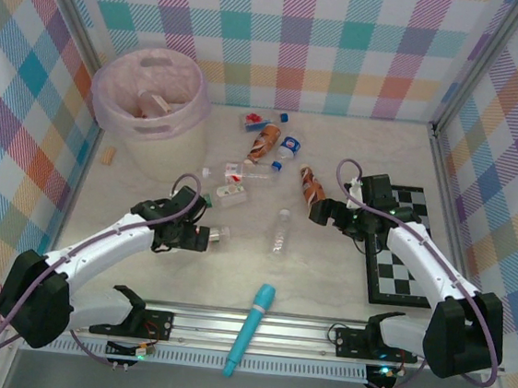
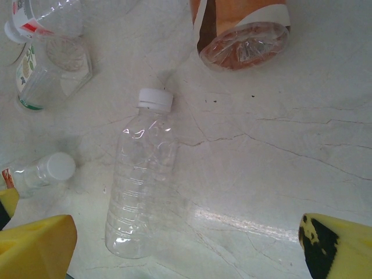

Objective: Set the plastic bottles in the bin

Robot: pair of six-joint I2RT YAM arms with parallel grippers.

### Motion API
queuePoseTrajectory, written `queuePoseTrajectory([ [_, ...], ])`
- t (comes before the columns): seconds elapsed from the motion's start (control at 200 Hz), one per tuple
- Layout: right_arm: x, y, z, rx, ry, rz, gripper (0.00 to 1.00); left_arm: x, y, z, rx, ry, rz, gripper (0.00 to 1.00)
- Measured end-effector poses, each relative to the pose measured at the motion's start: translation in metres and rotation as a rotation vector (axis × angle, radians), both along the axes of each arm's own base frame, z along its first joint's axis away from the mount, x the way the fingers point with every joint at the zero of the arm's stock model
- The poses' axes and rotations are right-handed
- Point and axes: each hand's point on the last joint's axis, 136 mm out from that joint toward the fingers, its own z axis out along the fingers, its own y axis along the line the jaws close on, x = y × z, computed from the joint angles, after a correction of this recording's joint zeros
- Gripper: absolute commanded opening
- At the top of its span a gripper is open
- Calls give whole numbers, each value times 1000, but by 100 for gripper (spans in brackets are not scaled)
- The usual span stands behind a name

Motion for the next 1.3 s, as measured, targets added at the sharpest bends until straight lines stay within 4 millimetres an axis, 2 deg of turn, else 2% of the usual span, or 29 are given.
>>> queuePoseTrajectory([
  [0.34, 0, 0, 0, -1, -1, -1, 98, 19, -18, -2, -28, -15, 10, 100],
  [0.54, -1, -1, -2, -4, 4, -2, 98, 17, -47, 3, -68, -11, -16, 100],
  [0.67, -1, -1, -2, -4, 3, -2, 98, 10, -73, 21, -112, 12, -75, 100],
  [0.795, 0, -1, -2, -3, 0, -2, 98, 20, -89, 51, -132, -18, -133, 100],
  [0.87, 1, 0, -1, -2, -3, -2, 98, 25, -93, 58, -107, -18, -185, 100],
  [1.06, 0, 0, -2, -2, -2, -2, 98, 27, -86, 35, 12, 61, -319, 100],
  [1.3, 1, -1, -2, -3, -3, -2, 98, 32, -79, 8, 41, 139, -374, 100],
])
